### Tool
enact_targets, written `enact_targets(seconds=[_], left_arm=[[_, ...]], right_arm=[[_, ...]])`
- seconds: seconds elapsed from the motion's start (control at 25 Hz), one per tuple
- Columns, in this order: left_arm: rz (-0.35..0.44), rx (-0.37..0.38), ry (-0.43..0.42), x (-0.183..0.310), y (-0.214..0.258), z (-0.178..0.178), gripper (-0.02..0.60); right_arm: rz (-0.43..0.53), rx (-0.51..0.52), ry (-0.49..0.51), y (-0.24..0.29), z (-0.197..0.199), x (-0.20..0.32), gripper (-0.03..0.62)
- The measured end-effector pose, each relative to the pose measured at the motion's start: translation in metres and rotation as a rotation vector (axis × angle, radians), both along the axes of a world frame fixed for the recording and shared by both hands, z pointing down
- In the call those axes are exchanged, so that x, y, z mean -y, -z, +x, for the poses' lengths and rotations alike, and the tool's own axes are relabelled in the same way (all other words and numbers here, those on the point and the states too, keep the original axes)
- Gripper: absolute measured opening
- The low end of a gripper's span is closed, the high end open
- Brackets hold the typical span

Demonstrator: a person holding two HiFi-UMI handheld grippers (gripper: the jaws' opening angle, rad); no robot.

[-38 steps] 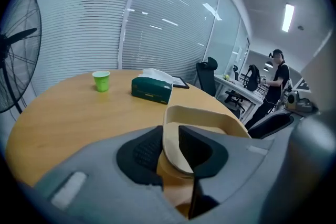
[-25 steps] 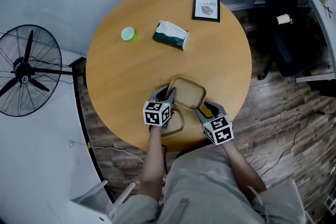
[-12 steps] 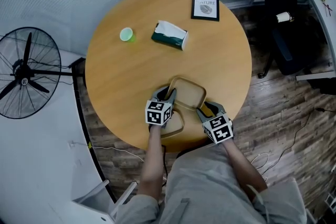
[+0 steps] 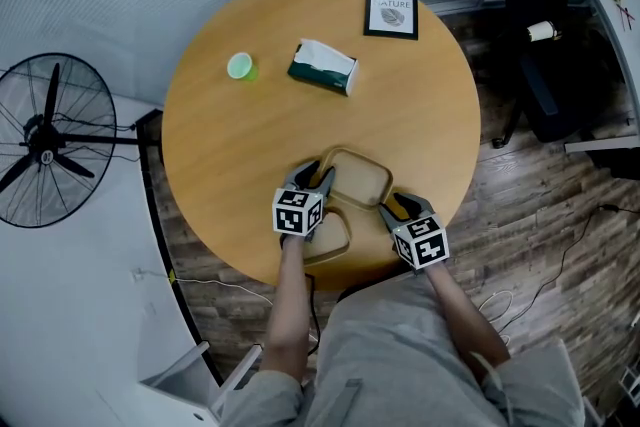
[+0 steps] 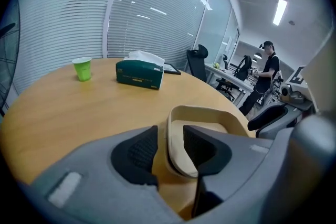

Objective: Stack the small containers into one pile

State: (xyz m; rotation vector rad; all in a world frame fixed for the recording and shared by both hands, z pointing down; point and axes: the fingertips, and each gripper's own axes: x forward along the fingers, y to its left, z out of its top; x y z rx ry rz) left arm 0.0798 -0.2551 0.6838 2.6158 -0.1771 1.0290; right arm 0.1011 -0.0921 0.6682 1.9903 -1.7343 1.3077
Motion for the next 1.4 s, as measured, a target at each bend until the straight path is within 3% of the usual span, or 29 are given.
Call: enact_targets(seconds=[0.36, 0.8, 1.12, 1.4], left_arm=[[-0.080, 0.105, -0.075, -0.015, -0.021, 0.005, 0.183], [-0.091, 0.112, -0.062, -0.018, -0.018, -0.001, 0.181], [-0.096, 0.126, -0.049, -0.018, -0.025, -0.009, 0.181], [-0.107, 0.131, -0.062, -0.021, -0.026, -0.010, 0.181]], right_arm=[[-0.034, 0.110, -0.022, -0.020, 0.000, 0.008, 0.186], [-0.007, 0.100, -0.015, -0.012, 0.001, 0.019, 0.187], [-0.047, 0.080, -0.049, -0.021, 0.003, 0.012, 0.193], [-0.057, 0.150, -0.081, -0.032, 0.001, 0.020, 0.196]])
